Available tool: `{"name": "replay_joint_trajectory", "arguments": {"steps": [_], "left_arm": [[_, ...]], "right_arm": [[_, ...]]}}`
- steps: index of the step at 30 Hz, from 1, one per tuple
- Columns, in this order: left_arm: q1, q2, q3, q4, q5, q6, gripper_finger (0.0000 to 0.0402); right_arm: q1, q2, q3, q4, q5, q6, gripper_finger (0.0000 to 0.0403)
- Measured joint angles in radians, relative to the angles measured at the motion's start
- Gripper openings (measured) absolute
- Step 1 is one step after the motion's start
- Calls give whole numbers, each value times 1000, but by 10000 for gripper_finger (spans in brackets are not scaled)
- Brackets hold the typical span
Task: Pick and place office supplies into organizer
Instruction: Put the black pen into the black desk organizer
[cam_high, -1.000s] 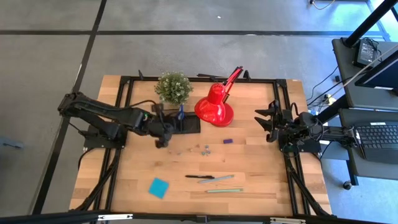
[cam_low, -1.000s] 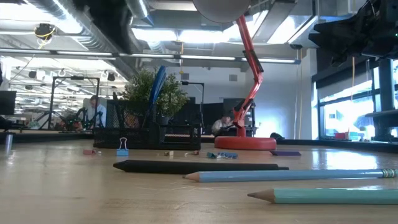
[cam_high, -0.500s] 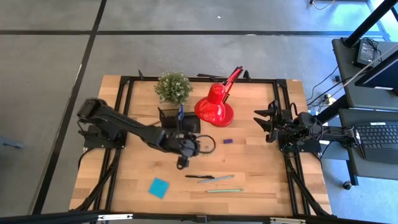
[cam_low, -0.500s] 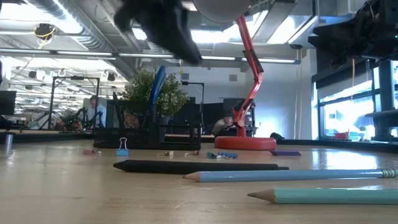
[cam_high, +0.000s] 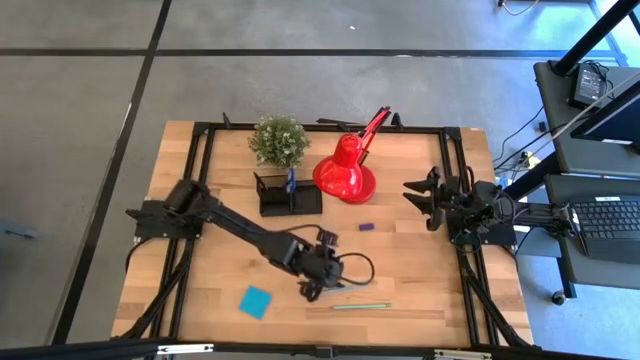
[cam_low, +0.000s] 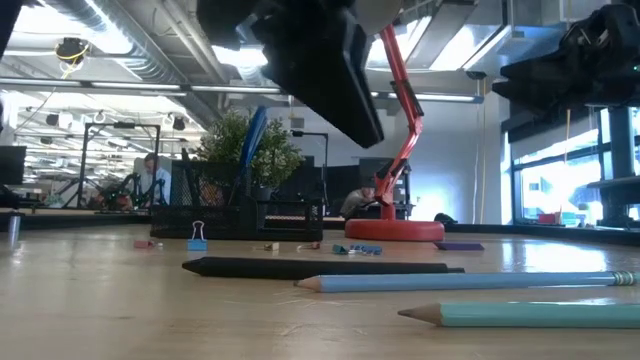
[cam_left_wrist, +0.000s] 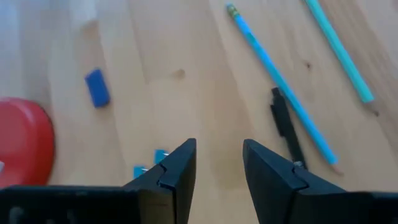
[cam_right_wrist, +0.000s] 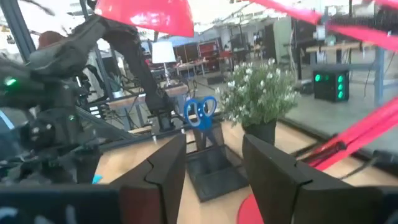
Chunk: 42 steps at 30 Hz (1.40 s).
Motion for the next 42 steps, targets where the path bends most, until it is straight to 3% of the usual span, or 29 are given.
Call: {"name": "replay_joint_trajectory", "arguments": {"steps": [4,10,14,26,42], "left_arm": [[-18,70,91,-82,4,-90,128],[-38,138,151,-66,76,-151,128],[-51,173,164,-59,88,-183,128],[-54,207,157,-47,-3,-214,127],[-47,215,157,-41,34,-273,127]], "right_arm": [[0,0,0,3,0,23,162],[0,0,0,5,0,48,162],[0,0,0,6,1,72,162],[0,0,0,6,0,81,162],[0,0,0,4,0,78,162]]}}
